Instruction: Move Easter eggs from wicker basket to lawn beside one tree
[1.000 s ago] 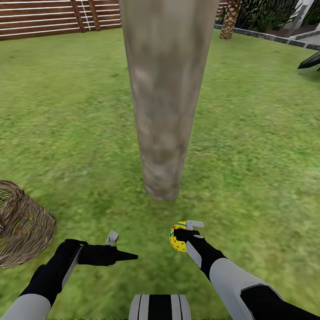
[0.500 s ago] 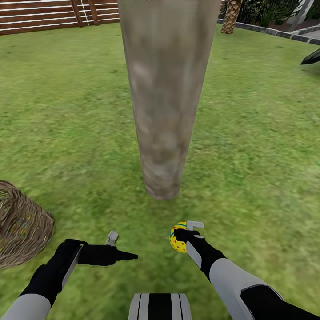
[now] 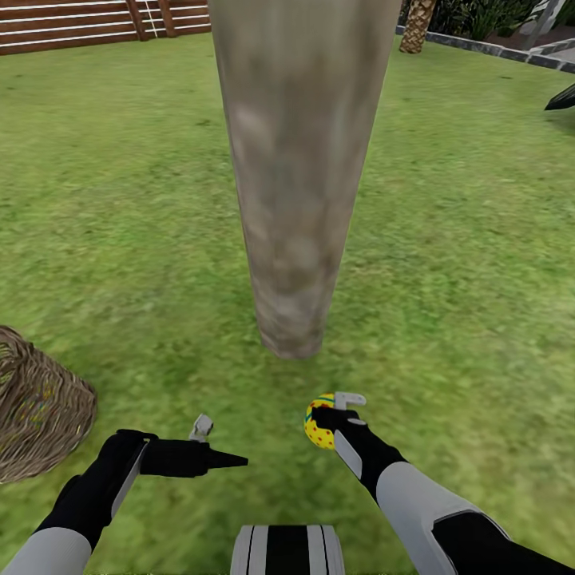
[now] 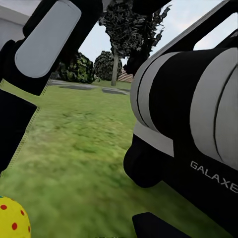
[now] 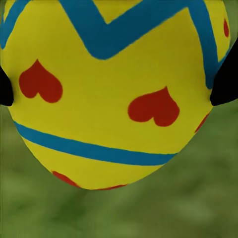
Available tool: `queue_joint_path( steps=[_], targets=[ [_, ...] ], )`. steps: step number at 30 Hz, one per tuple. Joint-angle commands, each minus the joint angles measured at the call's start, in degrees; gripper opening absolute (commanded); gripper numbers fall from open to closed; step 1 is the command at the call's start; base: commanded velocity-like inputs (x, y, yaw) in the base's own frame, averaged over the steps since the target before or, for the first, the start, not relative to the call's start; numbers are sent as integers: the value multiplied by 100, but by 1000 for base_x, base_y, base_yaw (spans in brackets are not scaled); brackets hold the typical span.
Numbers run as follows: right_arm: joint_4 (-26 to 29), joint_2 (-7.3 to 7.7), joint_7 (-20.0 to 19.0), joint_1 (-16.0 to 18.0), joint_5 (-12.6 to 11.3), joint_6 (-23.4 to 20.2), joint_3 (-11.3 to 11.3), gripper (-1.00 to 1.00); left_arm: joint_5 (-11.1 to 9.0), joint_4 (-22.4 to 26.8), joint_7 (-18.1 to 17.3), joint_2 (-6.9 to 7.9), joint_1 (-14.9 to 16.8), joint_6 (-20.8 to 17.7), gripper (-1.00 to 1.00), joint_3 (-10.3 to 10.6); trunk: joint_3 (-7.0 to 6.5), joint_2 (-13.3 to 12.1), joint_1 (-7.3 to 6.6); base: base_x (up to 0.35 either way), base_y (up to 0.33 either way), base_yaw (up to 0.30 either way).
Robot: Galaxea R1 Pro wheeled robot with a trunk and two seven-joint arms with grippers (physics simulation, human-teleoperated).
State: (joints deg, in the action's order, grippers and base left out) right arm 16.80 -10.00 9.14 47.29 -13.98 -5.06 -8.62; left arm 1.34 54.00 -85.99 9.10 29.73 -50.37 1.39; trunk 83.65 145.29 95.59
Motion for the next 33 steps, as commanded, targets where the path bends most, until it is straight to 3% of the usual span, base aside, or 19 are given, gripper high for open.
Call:
queue_joint_path(
  steps=[1, 7, 8, 33],
  targets=[
    [-133, 0, 37, -4, -70, -20, -43, -100, 15, 3, -32, 4, 3, -60, 100, 10, 4, 0, 3, 0, 0, 0],
    [-133, 0, 35, -3, -70, -21, -43, -100, 15, 0, -34, 4, 4, -60, 100, 9, 4, 0, 3, 0, 0, 0],
    [-133, 0, 35, -4, -70, -21, -43, 100, 15, 2, -33, 4, 3, -60, 100, 9, 4, 0, 3, 0, 0, 0],
    [-133, 0, 35, -4, -70, -20, -43, 100, 18, 0, -27, 4, 59, -173, 100, 10, -527, -32, -59, -3, 0, 0]
  ],
)
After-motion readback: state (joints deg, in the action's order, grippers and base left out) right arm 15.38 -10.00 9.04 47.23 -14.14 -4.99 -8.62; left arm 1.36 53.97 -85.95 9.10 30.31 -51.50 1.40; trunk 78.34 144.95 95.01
